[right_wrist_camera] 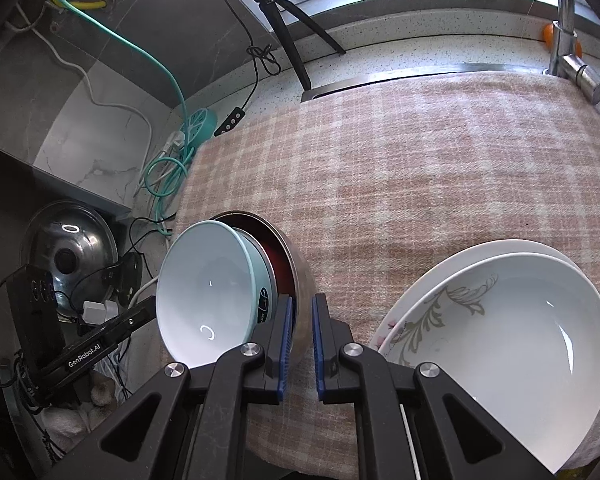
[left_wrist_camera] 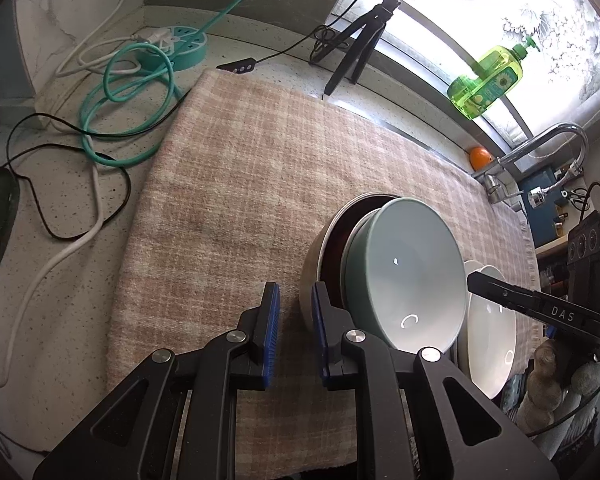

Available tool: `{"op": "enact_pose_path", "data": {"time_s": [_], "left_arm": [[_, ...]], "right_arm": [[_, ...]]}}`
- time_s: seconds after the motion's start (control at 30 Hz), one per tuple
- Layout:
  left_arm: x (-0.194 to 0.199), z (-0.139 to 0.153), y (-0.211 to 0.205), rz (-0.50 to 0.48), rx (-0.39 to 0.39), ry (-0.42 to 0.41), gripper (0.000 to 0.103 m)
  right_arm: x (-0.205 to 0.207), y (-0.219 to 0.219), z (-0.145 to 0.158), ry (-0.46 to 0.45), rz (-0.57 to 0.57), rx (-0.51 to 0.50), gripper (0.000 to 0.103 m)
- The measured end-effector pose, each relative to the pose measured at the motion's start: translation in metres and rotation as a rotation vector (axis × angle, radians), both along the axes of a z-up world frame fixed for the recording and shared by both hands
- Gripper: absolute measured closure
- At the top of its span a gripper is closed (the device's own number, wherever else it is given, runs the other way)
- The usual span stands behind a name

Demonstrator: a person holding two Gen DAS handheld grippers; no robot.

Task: Organize plates and bowls
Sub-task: 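Lower the white bowl into the steel bowl with the left gripper, then carry the nested bowl stack with the left gripper toward the white plates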

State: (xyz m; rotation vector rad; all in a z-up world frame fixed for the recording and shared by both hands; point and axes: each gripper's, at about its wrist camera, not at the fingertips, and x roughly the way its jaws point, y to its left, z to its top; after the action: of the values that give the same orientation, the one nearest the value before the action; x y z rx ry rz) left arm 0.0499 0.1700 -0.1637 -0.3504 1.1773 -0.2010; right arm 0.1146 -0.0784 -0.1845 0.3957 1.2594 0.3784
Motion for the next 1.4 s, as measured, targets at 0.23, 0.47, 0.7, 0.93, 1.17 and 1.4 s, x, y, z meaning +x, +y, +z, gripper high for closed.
{"op": "enact_pose_path", "data": {"time_s": [0.23, 0.47, 0.7, 0.93, 1.17, 1.4], "left_arm": [[0.003, 0.0, -0.005, -0.033, 0.012, 0.004, 0.089], [0.007, -0.001, -0.009, -0.054, 0.031, 0.009, 0.089], [0.01, -0.007, -0.014, -0.073, 0.03, 0.026, 0.093], [0.012, -0.013, -0.015, -0.086, 0.016, 0.044, 0.095], [0.013, -0.013, -0.016, -0.095, 0.025, 0.039, 0.095], [0.014, -0.014, -0.014, -0.093, 0.018, 0.04, 0.095]], "right_arm": [[0.003, 0.007, -0.007, 0.012, 0.016, -0.011, 0.094], [0.006, 0.012, -0.013, 0.02, 0.028, -0.026, 0.093], [0.007, 0.014, -0.014, 0.025, 0.036, -0.047, 0.093], [0.008, 0.018, -0.014, 0.024, 0.049, -0.075, 0.093], [0.011, 0.022, -0.017, 0.025, 0.057, -0.094, 0.093], [0.01, 0.023, -0.016, 0.02, 0.052, -0.103, 0.095]]}}
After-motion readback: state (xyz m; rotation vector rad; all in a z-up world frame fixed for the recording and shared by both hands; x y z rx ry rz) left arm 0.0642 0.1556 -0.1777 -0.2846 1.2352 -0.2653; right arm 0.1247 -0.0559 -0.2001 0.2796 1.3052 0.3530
